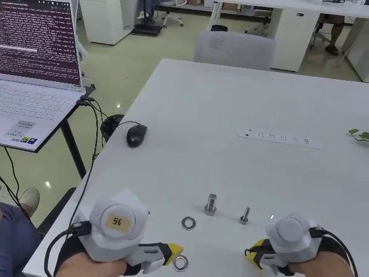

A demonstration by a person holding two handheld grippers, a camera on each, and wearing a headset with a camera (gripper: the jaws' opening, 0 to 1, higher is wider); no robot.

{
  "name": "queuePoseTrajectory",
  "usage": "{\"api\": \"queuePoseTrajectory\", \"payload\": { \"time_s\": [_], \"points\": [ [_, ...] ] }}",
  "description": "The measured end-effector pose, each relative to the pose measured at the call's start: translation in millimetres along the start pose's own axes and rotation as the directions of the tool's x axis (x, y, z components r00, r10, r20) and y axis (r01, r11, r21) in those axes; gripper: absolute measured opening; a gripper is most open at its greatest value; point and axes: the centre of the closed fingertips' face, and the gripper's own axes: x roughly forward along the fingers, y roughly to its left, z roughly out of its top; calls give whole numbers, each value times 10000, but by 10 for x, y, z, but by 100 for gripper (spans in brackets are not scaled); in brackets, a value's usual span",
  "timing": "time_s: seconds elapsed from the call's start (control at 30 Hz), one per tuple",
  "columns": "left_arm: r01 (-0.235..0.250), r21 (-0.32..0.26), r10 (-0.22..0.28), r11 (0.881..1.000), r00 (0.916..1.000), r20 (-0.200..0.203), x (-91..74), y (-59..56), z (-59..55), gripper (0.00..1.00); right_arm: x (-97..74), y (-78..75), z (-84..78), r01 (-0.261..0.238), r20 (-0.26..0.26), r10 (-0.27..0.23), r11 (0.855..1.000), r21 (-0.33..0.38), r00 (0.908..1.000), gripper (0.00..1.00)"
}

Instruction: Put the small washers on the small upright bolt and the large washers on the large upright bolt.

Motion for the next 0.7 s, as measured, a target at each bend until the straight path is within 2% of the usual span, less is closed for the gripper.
{"api": "queuePoseTrajectory", "payload": {
  "time_s": [0.2, 0.3, 0.5, 0.7],
  "points": [
    [40, 81, -40, 10000, 10000, 32, 15, -12, 41, 59, -154, -234, 58, 272, -15, -273, 9992, -280, 9996, 13],
    [68, 155, -68, 9999, 10000, -9, 18, -25, 41, 58, -197, -361, 101, 292, -250, -317, 9950, -957, 9992, 13],
    [49, 196, -49, 9998, 10000, 16, 13, -23, 57, 58, -288, -586, 294, 356, -262, -398, 9889, -1439, 9989, 13],
    [35, 188, -35, 9998, 10000, -2, 6, -36, 45, 58, -300, -692, 473, 224, -448, -326, 9769, -2126, 9985, 13]
  ]
}}
